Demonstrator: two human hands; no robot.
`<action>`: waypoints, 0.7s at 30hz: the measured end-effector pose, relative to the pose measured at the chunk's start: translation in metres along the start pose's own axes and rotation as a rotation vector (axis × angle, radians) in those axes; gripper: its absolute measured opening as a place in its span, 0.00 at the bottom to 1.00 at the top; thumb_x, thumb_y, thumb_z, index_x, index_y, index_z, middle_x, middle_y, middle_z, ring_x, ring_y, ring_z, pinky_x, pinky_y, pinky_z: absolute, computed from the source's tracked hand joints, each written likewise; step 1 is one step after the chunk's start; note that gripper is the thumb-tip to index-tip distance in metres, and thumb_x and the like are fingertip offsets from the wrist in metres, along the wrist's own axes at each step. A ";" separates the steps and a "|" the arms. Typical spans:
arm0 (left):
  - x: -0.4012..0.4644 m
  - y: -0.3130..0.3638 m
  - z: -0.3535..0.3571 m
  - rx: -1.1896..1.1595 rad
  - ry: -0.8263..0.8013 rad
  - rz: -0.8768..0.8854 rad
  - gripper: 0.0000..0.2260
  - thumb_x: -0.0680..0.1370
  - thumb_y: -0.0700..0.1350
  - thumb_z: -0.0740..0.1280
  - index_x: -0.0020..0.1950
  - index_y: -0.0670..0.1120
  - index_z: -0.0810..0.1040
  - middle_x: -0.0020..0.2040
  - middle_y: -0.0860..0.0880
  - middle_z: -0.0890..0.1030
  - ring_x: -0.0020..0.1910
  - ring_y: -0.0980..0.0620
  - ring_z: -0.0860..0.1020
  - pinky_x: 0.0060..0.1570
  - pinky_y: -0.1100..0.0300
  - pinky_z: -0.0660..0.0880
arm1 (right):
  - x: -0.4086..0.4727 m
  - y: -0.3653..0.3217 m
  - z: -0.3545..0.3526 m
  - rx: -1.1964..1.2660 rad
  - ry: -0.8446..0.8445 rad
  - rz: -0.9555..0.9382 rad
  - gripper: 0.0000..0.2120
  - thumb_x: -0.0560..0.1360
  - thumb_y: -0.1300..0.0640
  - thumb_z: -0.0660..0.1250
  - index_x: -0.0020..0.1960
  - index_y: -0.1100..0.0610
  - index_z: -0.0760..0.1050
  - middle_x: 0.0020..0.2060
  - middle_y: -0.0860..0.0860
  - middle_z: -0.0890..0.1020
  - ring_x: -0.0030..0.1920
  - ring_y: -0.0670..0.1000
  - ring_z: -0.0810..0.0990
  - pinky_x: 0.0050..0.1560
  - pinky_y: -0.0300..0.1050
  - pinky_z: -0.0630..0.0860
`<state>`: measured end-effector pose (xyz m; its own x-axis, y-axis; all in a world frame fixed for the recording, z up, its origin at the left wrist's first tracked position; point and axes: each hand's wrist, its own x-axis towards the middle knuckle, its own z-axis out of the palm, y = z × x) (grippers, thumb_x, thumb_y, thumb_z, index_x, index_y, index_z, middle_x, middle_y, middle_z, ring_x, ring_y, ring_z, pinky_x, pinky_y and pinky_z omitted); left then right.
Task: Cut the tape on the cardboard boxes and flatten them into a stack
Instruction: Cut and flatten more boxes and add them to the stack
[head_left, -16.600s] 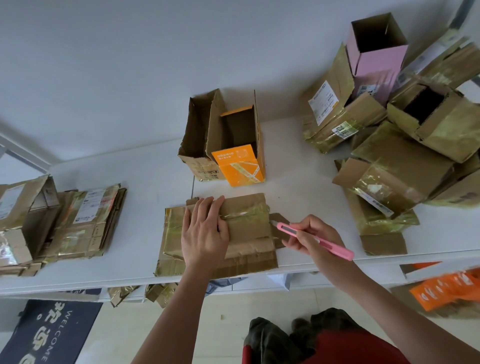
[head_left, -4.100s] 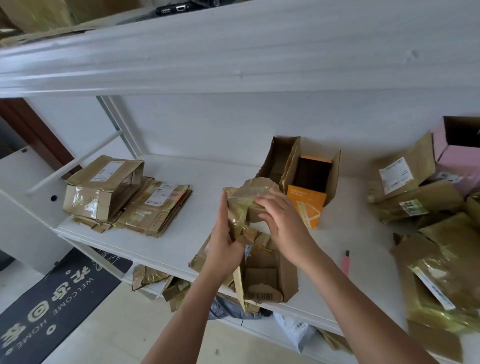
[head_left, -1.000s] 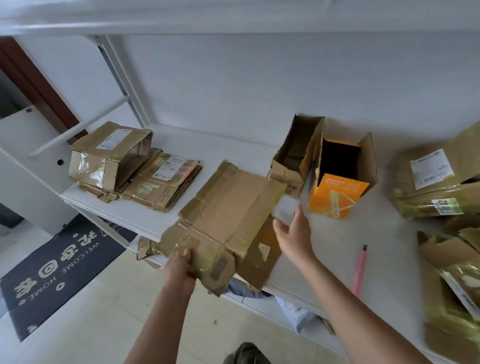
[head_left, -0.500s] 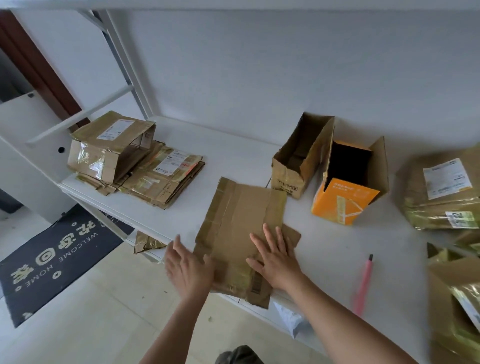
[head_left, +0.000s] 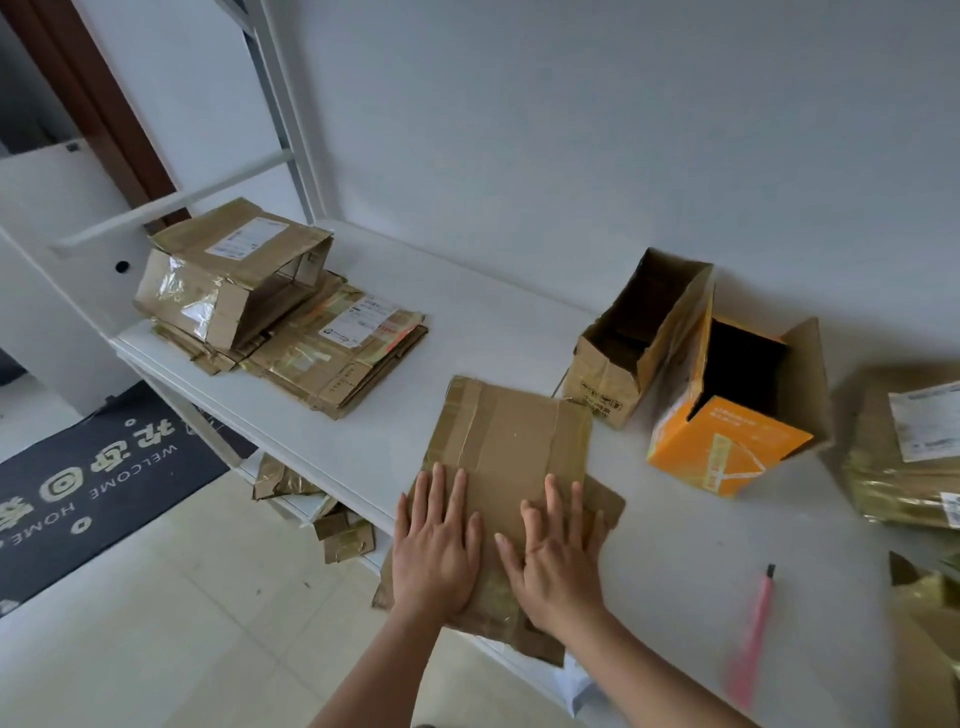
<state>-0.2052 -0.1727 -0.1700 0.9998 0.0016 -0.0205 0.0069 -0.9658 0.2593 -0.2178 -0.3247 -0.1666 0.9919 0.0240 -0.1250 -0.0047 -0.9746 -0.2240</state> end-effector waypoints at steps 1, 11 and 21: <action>0.001 0.001 0.000 0.006 -0.002 -0.005 0.29 0.81 0.60 0.41 0.81 0.54 0.54 0.81 0.49 0.52 0.80 0.50 0.46 0.76 0.52 0.40 | 0.001 0.002 0.002 0.000 0.024 -0.001 0.35 0.80 0.34 0.40 0.63 0.53 0.77 0.74 0.60 0.67 0.75 0.68 0.60 0.68 0.71 0.55; 0.000 0.001 -0.004 -0.055 -0.036 -0.006 0.26 0.83 0.58 0.46 0.81 0.55 0.49 0.81 0.49 0.46 0.79 0.51 0.42 0.76 0.50 0.38 | 0.002 0.009 0.007 0.040 0.128 -0.039 0.27 0.77 0.37 0.53 0.64 0.52 0.75 0.74 0.58 0.67 0.76 0.66 0.60 0.69 0.72 0.61; 0.002 -0.003 -0.026 -0.197 -0.270 -0.233 0.31 0.83 0.62 0.44 0.80 0.53 0.35 0.79 0.47 0.32 0.78 0.44 0.34 0.76 0.44 0.37 | -0.001 0.014 -0.004 -0.012 -0.044 -0.069 0.40 0.72 0.29 0.31 0.81 0.45 0.43 0.79 0.49 0.38 0.79 0.58 0.35 0.76 0.63 0.39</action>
<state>-0.2024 -0.1632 -0.1459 0.9302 0.1214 -0.3463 0.2628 -0.8792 0.3975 -0.2183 -0.3394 -0.1658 0.9832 0.1006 -0.1520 0.0652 -0.9729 -0.2220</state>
